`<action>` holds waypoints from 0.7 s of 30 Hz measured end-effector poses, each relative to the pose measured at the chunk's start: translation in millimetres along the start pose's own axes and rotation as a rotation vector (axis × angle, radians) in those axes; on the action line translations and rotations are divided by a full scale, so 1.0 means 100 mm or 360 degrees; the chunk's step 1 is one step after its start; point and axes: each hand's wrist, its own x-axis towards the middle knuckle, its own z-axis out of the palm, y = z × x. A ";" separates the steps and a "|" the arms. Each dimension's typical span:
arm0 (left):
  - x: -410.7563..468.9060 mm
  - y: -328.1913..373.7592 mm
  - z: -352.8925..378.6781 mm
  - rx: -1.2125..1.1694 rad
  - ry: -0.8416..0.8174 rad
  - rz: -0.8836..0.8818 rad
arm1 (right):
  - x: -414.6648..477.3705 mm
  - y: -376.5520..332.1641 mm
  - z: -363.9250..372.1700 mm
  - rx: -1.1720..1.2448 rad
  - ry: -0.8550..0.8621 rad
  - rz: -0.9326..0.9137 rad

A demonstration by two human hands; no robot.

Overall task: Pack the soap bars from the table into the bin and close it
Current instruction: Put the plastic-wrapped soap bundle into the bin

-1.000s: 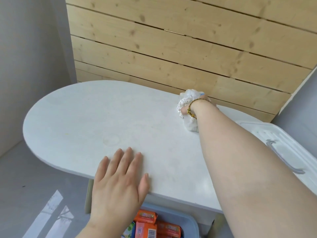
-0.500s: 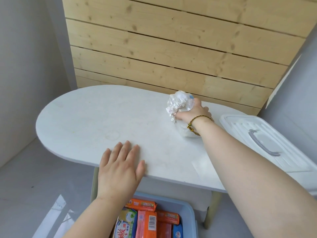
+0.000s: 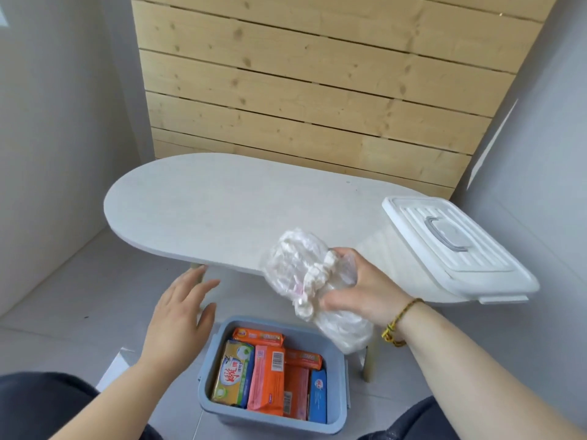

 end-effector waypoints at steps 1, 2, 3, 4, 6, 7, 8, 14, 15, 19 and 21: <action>-0.05 -0.04 0.04 -0.0008 -0.0046 -0.0061 | -0.06 0.04 0.05 -0.0014 -0.0069 0.0027; -0.09 -0.07 0.10 -0.0014 -0.0120 -0.0114 | -0.11 0.09 0.10 -0.0039 -0.0127 0.0058; -0.11 -0.10 0.16 -0.0009 -0.0205 -0.0147 | -0.13 0.14 0.15 -0.0077 -0.0165 0.0094; -0.13 -0.13 0.23 0.0006 -0.0297 -0.0172 | -0.14 0.21 0.21 -0.0124 -0.0188 0.0138; -0.16 -0.22 0.39 0.0053 -0.0485 -0.0237 | -0.12 0.39 0.35 -0.0186 -0.0185 0.0243; -0.17 -0.26 0.46 0.0071 -0.0556 -0.0272 | -0.09 0.49 0.42 -0.0187 -0.0165 0.0307; -0.19 -0.30 0.53 0.0090 -0.0623 -0.0307 | -0.06 0.60 0.48 -0.0192 -0.0141 0.0379; -0.24 -0.51 0.87 0.0209 -0.1001 -0.0486 | 0.27 1.24 0.75 -0.0370 0.0131 0.0882; -0.24 -0.54 0.93 0.0220 -0.1059 -0.0507 | 0.32 1.33 0.79 -0.0445 0.0170 0.0944; -0.30 -0.67 1.08 0.0328 -0.1306 -0.0532 | 0.49 1.58 0.91 -0.0608 0.0278 0.1139; -0.33 -0.70 1.14 0.0388 -0.1427 -0.0519 | 0.57 1.68 1.01 -0.0671 0.0324 0.1250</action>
